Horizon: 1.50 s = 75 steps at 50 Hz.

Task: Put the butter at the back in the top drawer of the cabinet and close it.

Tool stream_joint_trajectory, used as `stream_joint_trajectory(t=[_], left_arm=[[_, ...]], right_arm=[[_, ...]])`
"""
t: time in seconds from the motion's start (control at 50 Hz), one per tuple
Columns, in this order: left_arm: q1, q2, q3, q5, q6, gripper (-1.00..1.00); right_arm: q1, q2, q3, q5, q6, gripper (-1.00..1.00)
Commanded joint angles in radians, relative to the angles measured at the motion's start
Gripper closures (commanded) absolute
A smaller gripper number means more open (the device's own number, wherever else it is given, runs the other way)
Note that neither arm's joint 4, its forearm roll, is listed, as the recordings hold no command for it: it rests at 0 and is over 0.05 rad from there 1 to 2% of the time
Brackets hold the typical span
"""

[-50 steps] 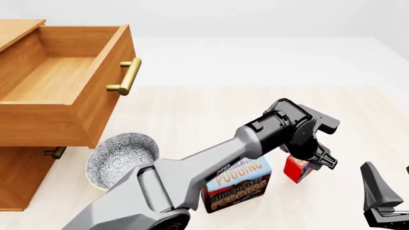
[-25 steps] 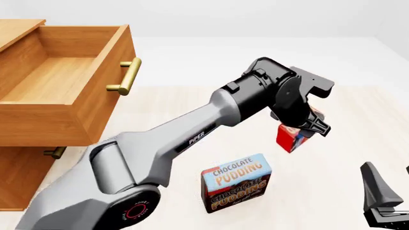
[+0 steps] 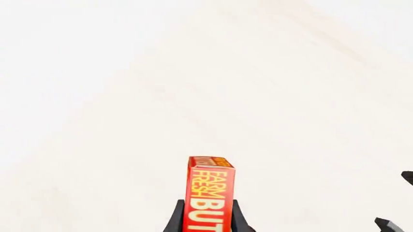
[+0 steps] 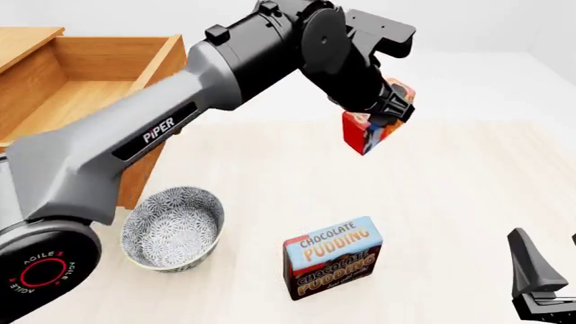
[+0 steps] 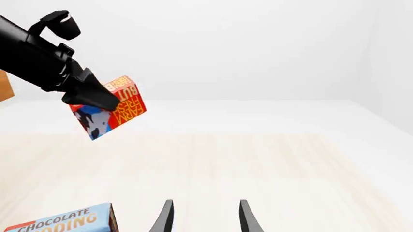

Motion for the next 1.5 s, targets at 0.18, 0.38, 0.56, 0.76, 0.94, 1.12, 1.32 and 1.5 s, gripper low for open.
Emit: stream_joint_trajectory(t=[0.18, 0.38, 0.56, 0.76, 0.94, 1.12, 1.32, 1.5], left_arm=[[0.095, -0.227, 0.144, -0.017, 0.098, 1.00], [0.104, -0.257, 0.129, 0.032, 0.071, 1.00], [0.153, -0.325, 0.183, 0.038, 0.077, 1.00], [0.221, -0.433, 0.303, 0.015, 0.103, 1.00], [0.271, -0.519, 0.357, 0.022, 0.127, 1.00], [0.322, -0.584, 0.382, 0.042, 0.146, 1.00], [0.359, -0.628, 0.399, 0.069, 0.152, 1.00], [0.429, -0.689, 0.428, 0.098, 0.176, 1.00]], right_arm=[[0.000, 0.000, 0.000, 0.000, 0.000, -1.00], [0.000, 0.000, 0.000, 0.000, 0.000, -1.00], [0.000, 0.000, 0.000, 0.000, 0.000, -1.00], [0.000, 0.000, 0.000, 0.000, 0.000, -1.00], [0.000, 0.000, 0.000, 0.000, 0.000, -1.00], [0.000, 0.000, 0.000, 0.000, 0.000, -1.00], [0.000, 0.000, 0.000, 0.000, 0.000, -1.00], [0.000, 0.000, 0.000, 0.000, 0.000, -1.00]])
